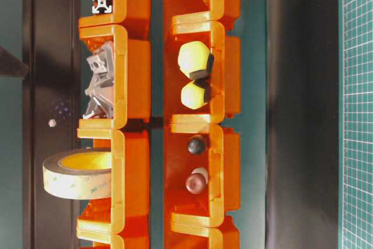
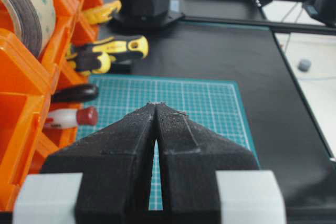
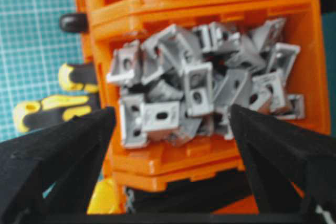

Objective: Pick corner brachets from container rack with right arm.
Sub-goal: 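Lower the open right gripper into the silver corner bracket bin, then close the right gripper on one silver corner bracket, then lift the bracket out of the bin and move it over the mat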

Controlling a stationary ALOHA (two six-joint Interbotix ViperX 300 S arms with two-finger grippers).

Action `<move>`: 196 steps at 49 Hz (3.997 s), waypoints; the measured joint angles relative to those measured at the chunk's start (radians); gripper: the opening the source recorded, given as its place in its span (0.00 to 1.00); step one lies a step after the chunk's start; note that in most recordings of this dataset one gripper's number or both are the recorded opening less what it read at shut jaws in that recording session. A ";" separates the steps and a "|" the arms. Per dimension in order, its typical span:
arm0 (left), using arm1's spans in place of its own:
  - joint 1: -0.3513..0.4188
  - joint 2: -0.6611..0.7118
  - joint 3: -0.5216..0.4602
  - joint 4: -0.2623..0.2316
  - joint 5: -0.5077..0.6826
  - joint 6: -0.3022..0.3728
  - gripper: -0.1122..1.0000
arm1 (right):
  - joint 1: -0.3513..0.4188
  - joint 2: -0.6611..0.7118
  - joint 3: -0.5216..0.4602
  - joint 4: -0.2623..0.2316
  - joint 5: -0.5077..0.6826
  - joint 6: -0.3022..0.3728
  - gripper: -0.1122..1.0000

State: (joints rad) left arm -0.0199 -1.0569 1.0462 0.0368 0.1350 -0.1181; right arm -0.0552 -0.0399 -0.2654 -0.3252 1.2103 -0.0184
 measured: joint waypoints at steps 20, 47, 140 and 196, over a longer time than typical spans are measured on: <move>-0.008 0.000 0.000 0.000 0.009 0.000 0.11 | -0.061 0.086 -0.002 0.006 -0.012 -0.017 0.87; -0.009 -0.002 0.000 0.000 0.017 0.000 0.11 | -0.092 0.095 0.069 0.051 -0.048 -0.035 0.87; -0.009 -0.003 0.000 0.000 0.018 0.000 0.11 | -0.091 0.095 0.048 0.055 -0.023 -0.012 0.36; -0.009 -0.041 0.000 0.000 0.018 0.000 0.11 | 0.120 0.077 -0.193 -0.034 0.161 -0.012 0.35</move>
State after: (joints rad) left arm -0.0291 -1.0983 1.0462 0.0368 0.1534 -0.1181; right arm 0.0644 0.0368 -0.4587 -0.3590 1.3714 -0.0307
